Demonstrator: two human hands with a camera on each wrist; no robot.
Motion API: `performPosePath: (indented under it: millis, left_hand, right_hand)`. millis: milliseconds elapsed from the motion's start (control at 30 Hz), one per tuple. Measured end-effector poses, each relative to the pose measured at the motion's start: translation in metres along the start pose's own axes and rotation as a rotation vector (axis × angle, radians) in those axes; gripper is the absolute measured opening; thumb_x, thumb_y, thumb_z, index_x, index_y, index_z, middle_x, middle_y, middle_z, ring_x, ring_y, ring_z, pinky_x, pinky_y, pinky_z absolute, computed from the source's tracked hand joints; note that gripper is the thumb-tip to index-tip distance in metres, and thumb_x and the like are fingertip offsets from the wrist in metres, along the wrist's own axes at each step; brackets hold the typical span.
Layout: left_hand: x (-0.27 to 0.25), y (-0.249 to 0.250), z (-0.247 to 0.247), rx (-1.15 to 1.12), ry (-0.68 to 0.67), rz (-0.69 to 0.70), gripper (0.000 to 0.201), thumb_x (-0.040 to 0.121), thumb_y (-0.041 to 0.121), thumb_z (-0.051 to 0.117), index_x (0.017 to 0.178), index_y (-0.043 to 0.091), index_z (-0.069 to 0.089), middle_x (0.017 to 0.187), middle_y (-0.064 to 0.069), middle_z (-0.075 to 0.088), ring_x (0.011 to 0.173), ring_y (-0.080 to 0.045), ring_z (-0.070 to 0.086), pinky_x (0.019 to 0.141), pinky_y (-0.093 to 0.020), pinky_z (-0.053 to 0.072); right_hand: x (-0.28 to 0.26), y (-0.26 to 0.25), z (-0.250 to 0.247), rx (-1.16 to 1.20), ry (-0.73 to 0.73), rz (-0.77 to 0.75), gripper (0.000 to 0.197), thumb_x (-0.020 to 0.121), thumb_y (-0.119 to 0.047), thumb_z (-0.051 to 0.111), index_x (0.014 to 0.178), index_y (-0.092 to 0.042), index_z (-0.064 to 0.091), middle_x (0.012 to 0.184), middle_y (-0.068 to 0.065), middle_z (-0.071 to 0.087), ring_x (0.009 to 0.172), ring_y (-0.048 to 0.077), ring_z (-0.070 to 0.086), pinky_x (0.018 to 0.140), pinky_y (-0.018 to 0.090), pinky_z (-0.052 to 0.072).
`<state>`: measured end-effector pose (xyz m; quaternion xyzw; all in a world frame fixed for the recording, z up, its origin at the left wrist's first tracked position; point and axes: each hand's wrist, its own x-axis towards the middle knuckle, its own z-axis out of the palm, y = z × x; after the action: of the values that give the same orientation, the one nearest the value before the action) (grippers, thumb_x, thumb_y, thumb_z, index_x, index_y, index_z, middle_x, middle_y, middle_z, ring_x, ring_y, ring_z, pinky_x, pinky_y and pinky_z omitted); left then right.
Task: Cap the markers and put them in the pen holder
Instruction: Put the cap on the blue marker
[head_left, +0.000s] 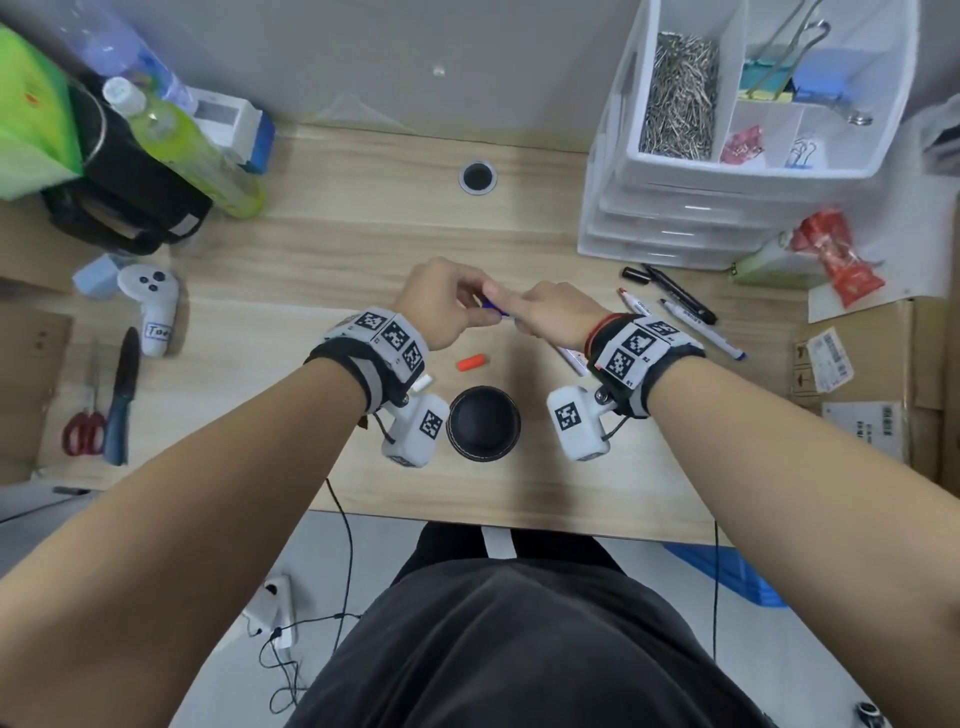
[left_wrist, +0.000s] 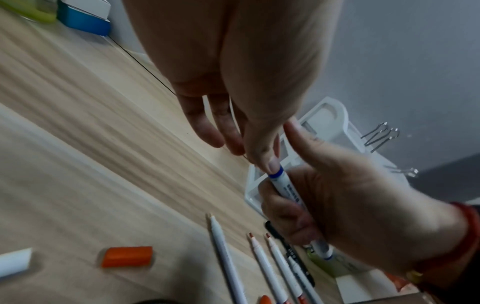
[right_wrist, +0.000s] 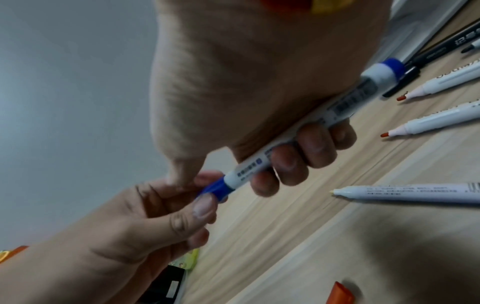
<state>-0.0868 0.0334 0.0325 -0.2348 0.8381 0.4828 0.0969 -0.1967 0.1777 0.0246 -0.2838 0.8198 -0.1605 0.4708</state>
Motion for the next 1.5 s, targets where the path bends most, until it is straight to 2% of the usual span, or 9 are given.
performPosePath:
  millis: [167, 267, 467, 667, 900, 1000, 1133, 1267, 1500]
  left_hand:
    - [-0.013, 0.001, -0.012, -0.181, -0.057, -0.062, 0.044, 0.070, 0.007, 0.085, 0.108, 0.018, 0.067, 0.086, 0.000, 0.075, 0.073, -0.011, 0.068, 0.079, -0.022, 0.054]
    - [-0.025, -0.017, -0.011, -0.045, -0.062, -0.168, 0.043, 0.073, 0.022, 0.085, 0.111, 0.023, 0.065, 0.094, 0.006, 0.071, 0.075, -0.009, 0.067, 0.082, -0.030, 0.054]
    - [-0.054, -0.048, 0.012, -0.101, -0.289, -0.442, 0.035, 0.077, 0.031, 0.081, 0.107, 0.018, 0.069, 0.098, -0.004, 0.073, 0.075, -0.019, 0.073, 0.072, -0.031, 0.062]
    - [-0.055, -0.053, 0.034, -0.107, -0.290, -0.420, 0.032, 0.078, 0.002, 0.073, 0.108, 0.012, 0.070, 0.094, -0.012, 0.070, 0.083, -0.036, 0.074, 0.076, -0.046, 0.062]
    - [-0.032, -0.048, 0.036, -0.197, -0.156, -0.358, 0.037, 0.078, 0.001, 0.073, 0.113, 0.014, 0.072, 0.096, -0.012, 0.069, 0.079, -0.028, 0.074, 0.069, -0.036, 0.063]
    - [-0.026, -0.043, 0.038, -0.219, -0.177, -0.362, 0.036, 0.078, 0.001, 0.074, 0.113, 0.012, 0.072, 0.092, -0.010, 0.067, 0.075, -0.027, 0.073, 0.070, -0.037, 0.063]
    - [-0.022, -0.039, 0.042, -0.254, -0.249, -0.372, 0.040, 0.079, 0.001, 0.076, 0.118, 0.008, 0.070, 0.092, -0.008, 0.066, 0.078, -0.025, 0.072, 0.076, -0.038, 0.062]
    - [-0.018, -0.037, 0.040, -0.282, -0.287, -0.394, 0.034, 0.082, 0.019, 0.078, 0.113, 0.011, 0.070, 0.098, -0.010, 0.070, 0.078, -0.024, 0.074, 0.068, -0.030, 0.062]
    - [-0.003, -0.054, 0.027, -0.181, -0.126, -0.412, 0.037, 0.089, 0.045, 0.065, 0.105, 0.012, 0.068, 0.092, -0.007, 0.073, 0.068, -0.018, 0.072, 0.055, -0.026, 0.056]
  right_hand:
    - [-0.006, -0.012, 0.002, -0.003, 0.143, 0.039, 0.072, 0.070, -0.089, 0.038, 0.052, -0.020, 0.043, 0.057, 0.000, 0.049, 0.060, 0.022, 0.051, 0.057, 0.036, 0.034]
    - [-0.008, -0.017, 0.004, 0.083, 0.219, 0.022, 0.064, 0.072, -0.076, 0.042, 0.050, -0.017, 0.039, 0.053, 0.003, 0.044, 0.058, 0.027, 0.047, 0.057, 0.036, 0.034]
    - [-0.006, -0.024, 0.014, 0.453, 0.212, -0.039, 0.060, 0.081, -0.069, 0.046, 0.051, -0.022, 0.024, 0.048, -0.003, 0.027, 0.049, 0.020, 0.025, 0.054, 0.033, 0.024]
    - [-0.006, -0.024, 0.027, 0.480, 0.029, -0.220, 0.040, 0.104, -0.040, 0.043, 0.085, -0.013, 0.065, 0.058, -0.014, 0.053, 0.065, 0.012, 0.046, 0.068, 0.026, 0.040]
    - [-0.007, 0.004, 0.030, 0.336, 0.141, -0.231, 0.016, 0.092, -0.022, 0.068, 0.090, -0.007, 0.064, 0.077, 0.003, 0.064, 0.062, 0.015, 0.060, 0.062, 0.028, 0.054]
    - [-0.013, 0.015, 0.025, 0.146, 0.151, -0.203, 0.008, 0.085, -0.022, 0.075, 0.088, -0.016, 0.072, 0.077, -0.004, 0.068, 0.065, 0.006, 0.058, 0.061, 0.013, 0.042]
    - [-0.013, 0.031, 0.027, 0.056, 0.083, -0.129, 0.017, 0.077, -0.022, 0.083, 0.088, -0.015, 0.073, 0.079, -0.006, 0.066, 0.069, 0.011, 0.059, 0.059, 0.015, 0.038]
    - [-0.011, 0.039, 0.020, 0.180, 0.043, -0.130, 0.030, 0.073, -0.018, 0.086, 0.098, -0.013, 0.070, 0.092, -0.003, 0.066, 0.056, -0.008, 0.056, 0.052, 0.004, 0.036]
    - [0.001, 0.063, -0.023, 0.276, 0.113, -0.077, 0.024, 0.077, 0.001, 0.073, 0.097, -0.011, 0.071, 0.083, -0.005, 0.064, 0.058, -0.007, 0.056, 0.061, 0.011, 0.044]
